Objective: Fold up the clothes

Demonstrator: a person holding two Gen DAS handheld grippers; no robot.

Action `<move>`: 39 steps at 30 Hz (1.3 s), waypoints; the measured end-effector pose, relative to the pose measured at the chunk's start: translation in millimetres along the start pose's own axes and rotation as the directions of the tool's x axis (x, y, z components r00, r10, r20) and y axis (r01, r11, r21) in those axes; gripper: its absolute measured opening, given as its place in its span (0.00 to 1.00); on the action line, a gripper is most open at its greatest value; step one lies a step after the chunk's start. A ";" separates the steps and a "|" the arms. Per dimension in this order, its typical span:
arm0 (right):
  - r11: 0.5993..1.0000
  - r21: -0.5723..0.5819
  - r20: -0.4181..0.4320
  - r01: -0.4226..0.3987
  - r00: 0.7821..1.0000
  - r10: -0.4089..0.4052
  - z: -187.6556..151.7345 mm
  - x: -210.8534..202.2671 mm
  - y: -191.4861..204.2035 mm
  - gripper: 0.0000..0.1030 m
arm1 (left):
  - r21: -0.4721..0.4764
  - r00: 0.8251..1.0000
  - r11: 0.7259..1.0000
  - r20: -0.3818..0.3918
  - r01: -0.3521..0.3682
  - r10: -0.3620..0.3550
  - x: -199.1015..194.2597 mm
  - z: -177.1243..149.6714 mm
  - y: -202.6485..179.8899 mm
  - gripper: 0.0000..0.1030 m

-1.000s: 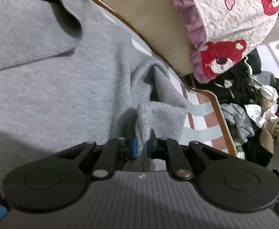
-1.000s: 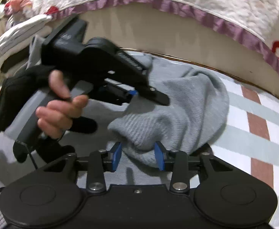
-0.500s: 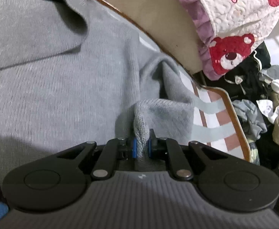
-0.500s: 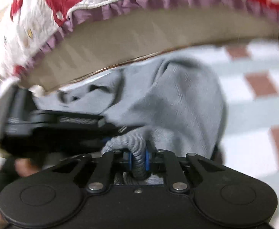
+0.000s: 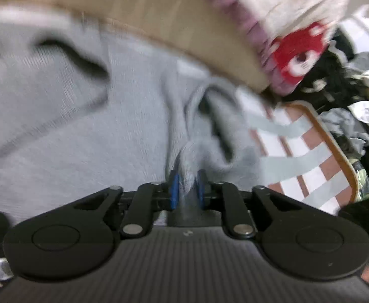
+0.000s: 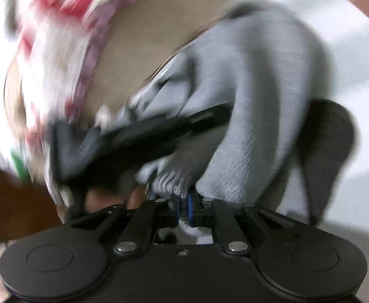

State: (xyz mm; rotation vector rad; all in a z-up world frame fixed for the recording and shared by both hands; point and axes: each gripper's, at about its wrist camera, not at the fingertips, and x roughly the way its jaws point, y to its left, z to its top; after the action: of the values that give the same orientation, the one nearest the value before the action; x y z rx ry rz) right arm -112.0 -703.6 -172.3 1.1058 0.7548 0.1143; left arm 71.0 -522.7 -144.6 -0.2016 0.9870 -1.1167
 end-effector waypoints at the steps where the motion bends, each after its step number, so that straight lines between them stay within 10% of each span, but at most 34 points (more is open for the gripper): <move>1: 0.998 0.069 0.022 -0.017 1.000 0.015 1.5 -5.5 -11.9 0.09 | 0.019 0.999 1.000 0.031 0.021 -0.022 -13.9 -3.3 -1.8 0.26; 5: 0.968 0.241 0.081 -0.075 0.995 0.057 0.2 -18.0 -41.8 0.09 | 0.113 0.991 0.984 0.005 0.136 -0.137 -40.6 -17.1 -12.0 0.36; 11: 0.980 0.195 0.080 -0.022 0.997 0.007 0.8 -19.8 -31.0 0.09 | 0.233 0.996 0.969 -0.019 0.087 -0.085 -24.1 -31.9 -27.6 0.44; 13: 0.976 0.213 0.095 -0.047 0.995 0.027 1.5 -24.0 -35.3 0.09 | 0.281 0.999 0.958 -0.014 0.055 -0.053 -23.4 -34.6 -32.3 0.33; 14: 0.972 0.222 0.105 -0.074 0.993 0.051 1.9 -26.1 -37.5 0.09 | 0.308 0.999 0.951 -0.006 0.032 -0.031 -25.0 -35.1 -34.4 0.07; 17: 0.958 0.234 0.131 -0.164 0.982 0.136 4.1 -29.9 -38.5 0.09 | 0.377 0.998 0.924 0.012 -0.059 0.059 -25.6 -38.6 -38.4 0.00; 23: 0.970 0.215 0.139 -0.117 0.986 0.088 7.0 -29.7 -32.3 0.09 | 0.262 1.000 0.965 0.018 0.000 -0.005 -36.4 -45.5 -17.1 0.05; 25: 0.971 0.213 0.143 -0.104 0.987 0.074 7.5 -30.2 -32.3 0.09 | 0.270 0.999 0.962 0.028 0.027 -0.036 -39.7 -47.4 -20.8 0.21; 27: 0.973 0.208 0.146 -0.095 0.987 0.065 8.1 -30.4 -31.7 0.09 | 0.279 0.997 0.959 0.038 0.054 -0.067 -43.0 -49.3 -24.6 0.63; 34: 0.987 0.140 0.102 -0.082 0.992 0.068 9.7 -23.3 -20.3 0.09 | 0.280 0.992 0.954 0.034 0.109 -0.123 -37.7 -53.8 -29.5 0.59; 36: 0.988 0.134 0.096 -0.083 0.993 0.070 9.8 -23.2 -20.6 0.09 | 0.212 0.985 0.963 0.011 0.166 -0.173 -32.1 -53.6 -21.9 0.35; 39: 0.970 0.205 0.110 -0.133 0.988 0.112 10.9 -26.4 -36.4 0.09 | 0.124 0.972 0.965 0.001 0.232 -0.234 -27.2 -53.1 -12.7 0.33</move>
State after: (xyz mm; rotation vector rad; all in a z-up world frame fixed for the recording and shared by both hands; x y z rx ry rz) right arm -135.2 -740.7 -187.3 1.3519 0.6201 0.0844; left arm 20.6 -489.2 -152.7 -0.2304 0.8930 -1.3855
